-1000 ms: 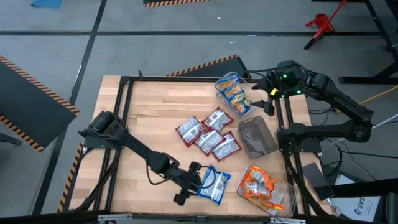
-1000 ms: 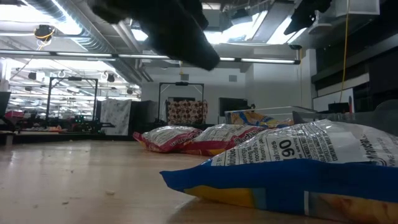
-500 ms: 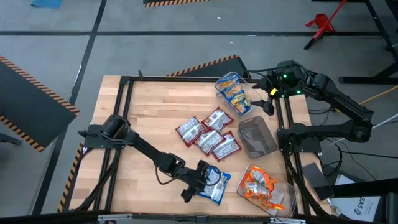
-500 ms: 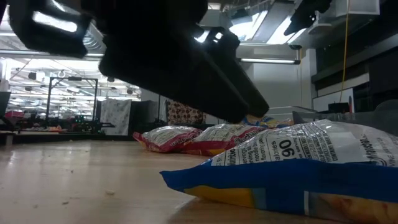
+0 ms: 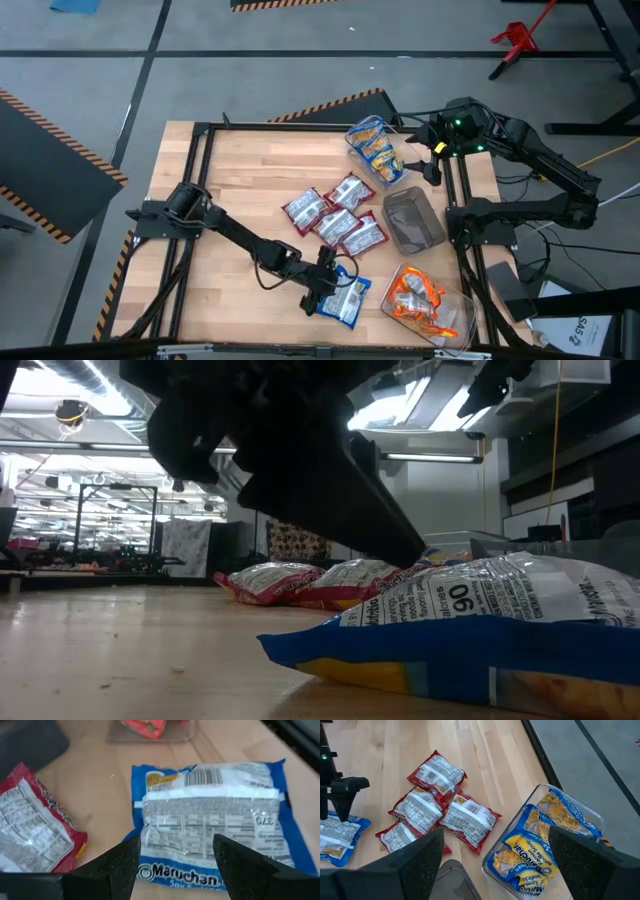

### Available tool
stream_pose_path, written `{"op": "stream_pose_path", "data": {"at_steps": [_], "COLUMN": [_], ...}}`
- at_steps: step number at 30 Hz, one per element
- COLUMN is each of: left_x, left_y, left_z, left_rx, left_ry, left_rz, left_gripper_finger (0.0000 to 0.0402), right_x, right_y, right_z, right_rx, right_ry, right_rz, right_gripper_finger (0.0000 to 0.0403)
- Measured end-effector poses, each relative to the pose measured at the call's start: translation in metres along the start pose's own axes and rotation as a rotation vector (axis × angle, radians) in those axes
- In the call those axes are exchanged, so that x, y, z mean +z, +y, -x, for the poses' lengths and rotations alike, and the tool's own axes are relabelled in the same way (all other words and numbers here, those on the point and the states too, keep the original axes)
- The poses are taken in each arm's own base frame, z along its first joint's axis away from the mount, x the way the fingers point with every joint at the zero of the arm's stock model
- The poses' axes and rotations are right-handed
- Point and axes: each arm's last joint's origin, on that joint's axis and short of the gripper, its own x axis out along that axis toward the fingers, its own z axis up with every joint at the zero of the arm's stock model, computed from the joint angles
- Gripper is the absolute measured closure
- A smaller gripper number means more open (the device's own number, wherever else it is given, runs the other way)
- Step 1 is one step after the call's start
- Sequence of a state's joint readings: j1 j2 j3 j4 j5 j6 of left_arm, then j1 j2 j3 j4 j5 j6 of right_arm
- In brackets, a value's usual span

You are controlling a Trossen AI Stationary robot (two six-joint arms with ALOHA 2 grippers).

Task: Sort Maruchan noodles
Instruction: Put the blue bag into the top transparent bin

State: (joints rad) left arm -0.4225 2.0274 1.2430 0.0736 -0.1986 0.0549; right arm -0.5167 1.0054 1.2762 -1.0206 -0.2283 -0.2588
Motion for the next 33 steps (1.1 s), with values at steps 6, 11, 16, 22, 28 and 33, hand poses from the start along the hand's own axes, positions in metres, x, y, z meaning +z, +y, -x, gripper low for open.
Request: {"op": "stream_pose_path", "data": {"at_steps": [6,11,16,22,28,33], "left_x": [0.014,0.004,-0.005,-0.014,-0.009,-0.011], "left_y": [-0.001,0.002,0.000,0.003,0.013,0.026], "left_z": [0.001,-0.012,-0.028,-0.028,-0.003,0.031], "left_rx": [-0.071,-0.141,-0.194,-0.179,-0.008,0.180], "left_ry": [-0.147,-0.125,-0.146,-0.038,0.089,0.269], "left_rz": [0.016,0.024,0.027,0.053,0.074,0.101], "left_gripper_finger": [0.0158,0.0159,0.0159,0.0159,0.0159,0.0159], "right_x": [0.000,0.000,0.000,0.000,0.000,0.000], "right_y": [0.000,-0.001,-0.001,-0.001,-0.001,-0.001], "right_z": [0.000,0.000,0.000,0.000,0.000,0.000], "right_rx": [0.000,-0.018,-0.026,-0.026,-0.026,-0.026], "right_ry": [0.000,0.004,0.007,0.007,0.007,0.008], "right_rz": [0.000,0.001,0.000,0.000,0.000,0.000], "right_gripper_finger": [0.0058,0.0058,0.0059,0.0059,0.0059,0.0059]}}
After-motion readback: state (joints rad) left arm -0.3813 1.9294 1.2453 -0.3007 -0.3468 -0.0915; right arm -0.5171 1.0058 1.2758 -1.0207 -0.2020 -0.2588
